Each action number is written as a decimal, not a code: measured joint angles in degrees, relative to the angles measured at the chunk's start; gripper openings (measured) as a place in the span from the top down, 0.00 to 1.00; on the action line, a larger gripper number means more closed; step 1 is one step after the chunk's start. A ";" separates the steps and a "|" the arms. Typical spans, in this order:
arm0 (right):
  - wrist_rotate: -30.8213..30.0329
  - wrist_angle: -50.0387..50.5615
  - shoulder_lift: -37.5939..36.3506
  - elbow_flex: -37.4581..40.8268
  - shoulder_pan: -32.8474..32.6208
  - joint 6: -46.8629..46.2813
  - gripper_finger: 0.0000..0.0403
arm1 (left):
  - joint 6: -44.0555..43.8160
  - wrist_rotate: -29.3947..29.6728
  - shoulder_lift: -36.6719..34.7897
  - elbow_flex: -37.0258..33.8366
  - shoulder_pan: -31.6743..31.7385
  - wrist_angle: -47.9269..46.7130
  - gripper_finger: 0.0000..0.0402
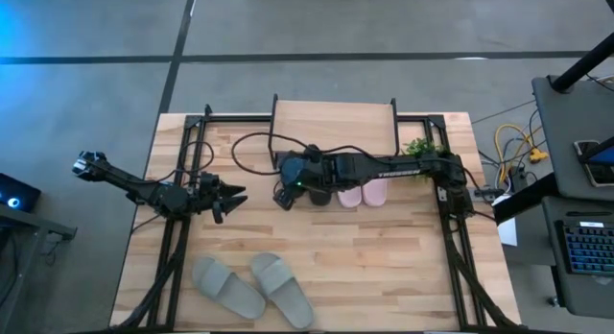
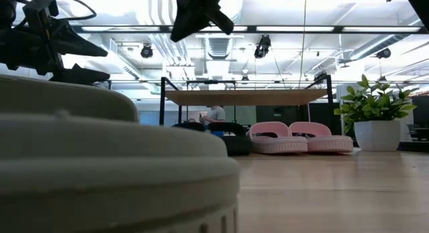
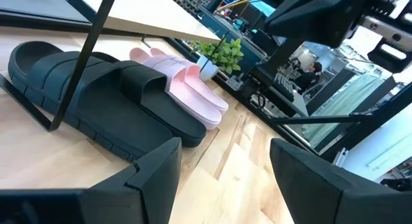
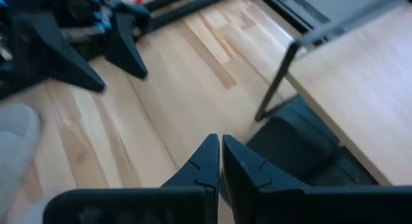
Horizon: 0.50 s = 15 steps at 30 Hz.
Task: Pick and place slides into the shelf
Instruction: Put the right gray slipper on the shelf
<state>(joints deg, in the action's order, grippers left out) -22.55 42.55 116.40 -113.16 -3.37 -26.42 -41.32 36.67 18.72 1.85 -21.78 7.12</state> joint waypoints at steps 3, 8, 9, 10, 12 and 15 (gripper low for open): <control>0.02 2.86 0.00 0.03 0.00 -0.14 0.97 | -0.10 0.01 0.21 0.00 0.00 0.11 0.44; 0.02 3.04 0.00 0.04 0.98 -0.27 0.97 | -0.36 -0.01 0.02 0.00 0.00 0.37 0.44; 0.08 2.76 0.00 0.04 1.38 -0.52 0.97 | -0.37 -0.01 0.10 0.00 0.00 0.45 0.44; 0.29 2.27 0.00 0.04 1.73 -0.68 0.97 | -0.35 0.00 0.14 0.00 0.00 0.85 0.44; 1.07 0.84 0.00 0.04 2.48 -0.80 0.97 | -0.55 -0.05 0.02 0.00 0.00 2.19 0.44; 4.37 -1.35 -0.18 0.04 3.57 -0.73 0.97 | -5.39 -0.57 -0.12 0.00 0.00 6.40 0.44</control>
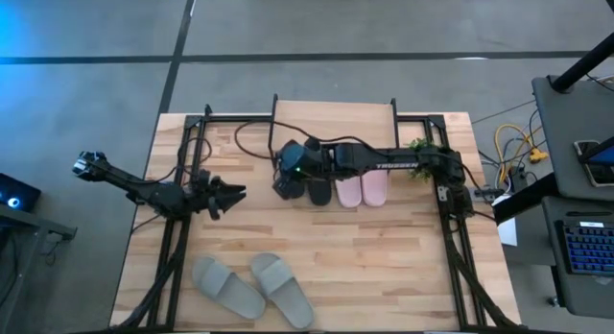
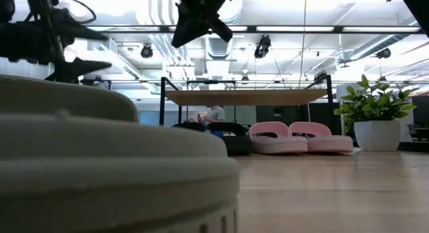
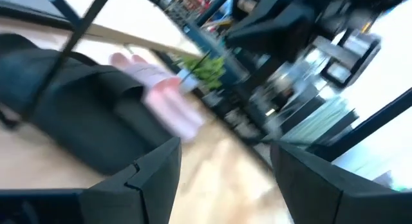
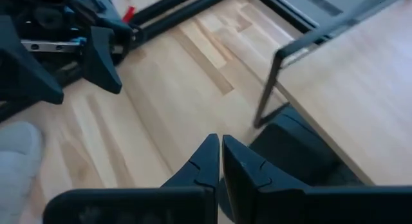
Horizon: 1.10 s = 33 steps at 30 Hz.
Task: Pick and place slides into the shelf
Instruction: Put the right gray slipper on the shelf
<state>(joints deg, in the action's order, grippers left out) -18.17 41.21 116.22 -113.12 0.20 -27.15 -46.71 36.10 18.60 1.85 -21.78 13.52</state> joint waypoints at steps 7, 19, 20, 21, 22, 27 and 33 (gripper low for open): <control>0.37 -0.53 -1.55 0.00 0.95 -0.53 0.97 | -0.55 -0.02 0.01 0.00 0.00 5.73 0.44; -0.46 -1.61 -4.31 -0.04 1.69 2.05 0.97 | -0.83 0.82 0.07 0.17 0.00 9.51 0.44; -0.53 -1.68 -4.49 -0.04 1.71 2.60 0.97 | -0.63 1.38 0.07 0.17 0.00 9.94 0.44; -0.54 -1.75 -4.62 -0.04 1.69 3.46 0.97 | -0.21 2.06 0.02 0.17 0.00 10.21 0.44; -0.54 -1.74 -4.81 -0.04 1.64 4.54 0.97 | 0.38 2.62 -0.16 0.17 0.00 10.26 0.44; -1.95 -0.98 -5.60 -0.04 1.80 8.82 0.97 | 1.01 6.53 -0.92 0.20 0.01 10.33 0.44; -2.04 1.49 -6.20 -0.04 2.44 12.95 0.97 | 6.91 8.03 -2.08 0.22 0.02 16.33 0.44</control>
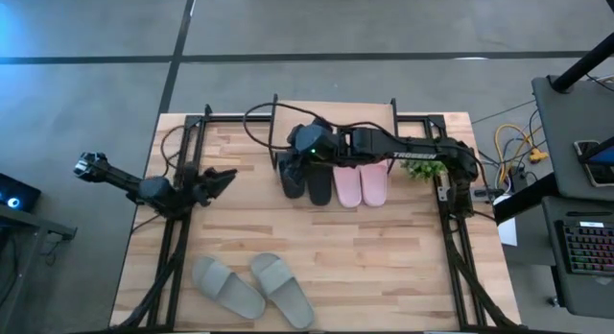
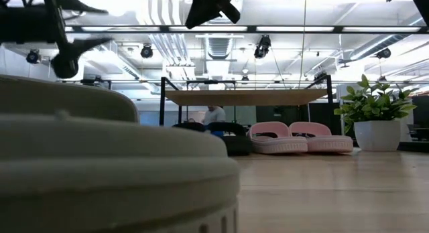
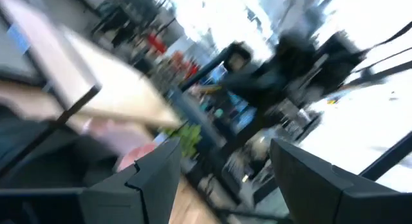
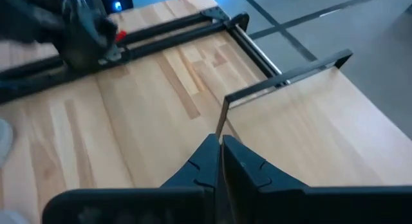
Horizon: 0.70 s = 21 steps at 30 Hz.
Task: Pick and place slides into the shelf
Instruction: Put the right gray slipper on the shelf
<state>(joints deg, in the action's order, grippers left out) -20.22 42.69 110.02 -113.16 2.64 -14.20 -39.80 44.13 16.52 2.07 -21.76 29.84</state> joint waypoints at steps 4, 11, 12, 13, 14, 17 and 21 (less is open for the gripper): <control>-0.89 0.74 0.00 0.02 0.13 0.89 0.97 | 12.03 -1.12 -1.07 0.00 0.00 12.07 0.44; -0.93 0.79 -0.05 0.02 1.60 1.40 0.97 | 21.08 -3.30 -3.49 0.04 0.00 24.58 0.44; -0.95 0.79 -0.07 0.02 1.91 1.40 0.97 | 21.17 -3.29 -3.77 0.04 0.00 25.11 0.44; -0.93 0.81 -0.07 0.02 2.18 1.40 0.97 | 21.24 -3.31 -4.03 0.04 0.00 25.25 0.44; -0.93 0.83 -0.07 0.02 2.42 1.40 0.97 | 21.51 -3.29 -4.32 0.04 0.00 25.21 0.44; -0.92 0.85 -0.07 0.02 3.14 1.40 0.97 | 22.23 -3.29 -4.67 0.04 0.00 25.22 0.44; -0.90 0.86 -0.09 0.02 3.95 1.41 0.97 | 22.24 -3.29 -5.41 0.04 0.00 25.22 0.44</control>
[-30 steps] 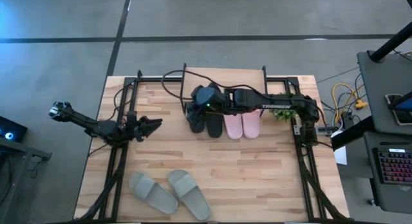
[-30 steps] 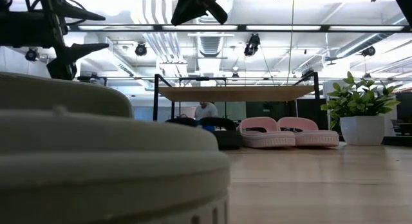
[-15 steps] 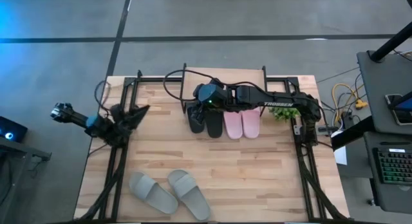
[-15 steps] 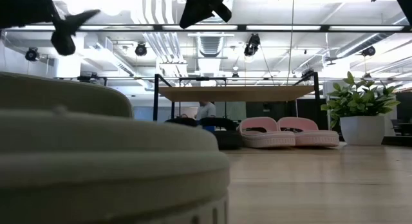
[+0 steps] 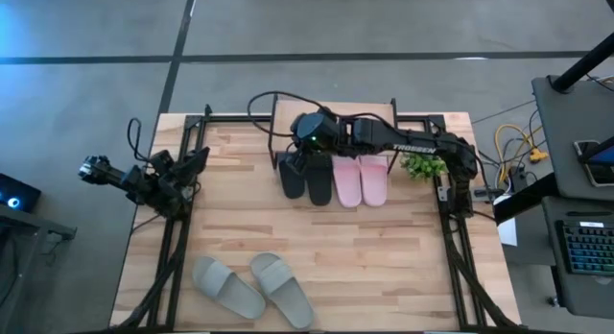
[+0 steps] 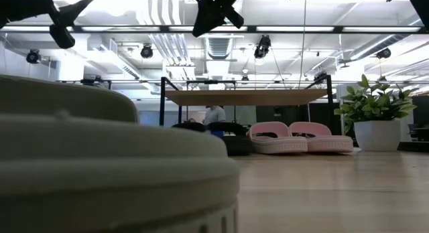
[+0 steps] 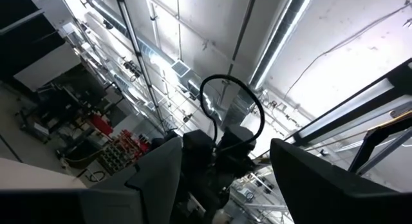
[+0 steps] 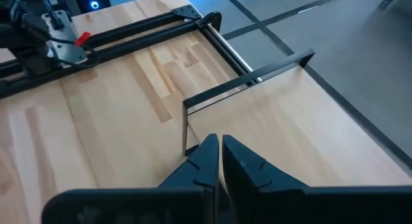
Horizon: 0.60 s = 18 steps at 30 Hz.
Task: Pick and place slides into the shelf
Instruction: Put the right gray slipper on the shelf
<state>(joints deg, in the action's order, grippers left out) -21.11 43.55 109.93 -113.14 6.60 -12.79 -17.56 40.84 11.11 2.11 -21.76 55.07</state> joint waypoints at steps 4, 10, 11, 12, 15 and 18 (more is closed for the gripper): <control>0.01 -0.02 0.00 0.00 0.77 0.99 0.97 | 0.72 0.00 -0.60 0.00 0.00 -0.03 0.44; 0.03 -0.04 0.00 0.00 1.62 1.06 0.97 | 1.97 0.00 -2.11 0.00 0.00 -0.12 0.44; 0.03 -0.02 0.00 0.00 1.66 1.05 0.97 | 2.00 0.00 -2.33 0.00 0.00 -0.23 0.44; 0.04 -0.02 0.00 0.00 1.70 1.09 0.97 | 2.01 0.00 -2.52 0.00 0.00 -0.34 0.44; 0.50 -0.02 0.00 0.00 1.68 1.48 0.97 | 1.97 0.00 -3.12 0.00 0.00 -0.67 0.44; 0.53 0.01 0.00 0.00 1.23 1.44 0.97 | 1.69 0.00 -3.44 -0.02 0.00 -1.09 0.44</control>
<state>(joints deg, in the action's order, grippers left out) -20.58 43.56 109.93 -113.14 7.83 -11.35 -15.88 40.84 7.66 2.09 -21.76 53.98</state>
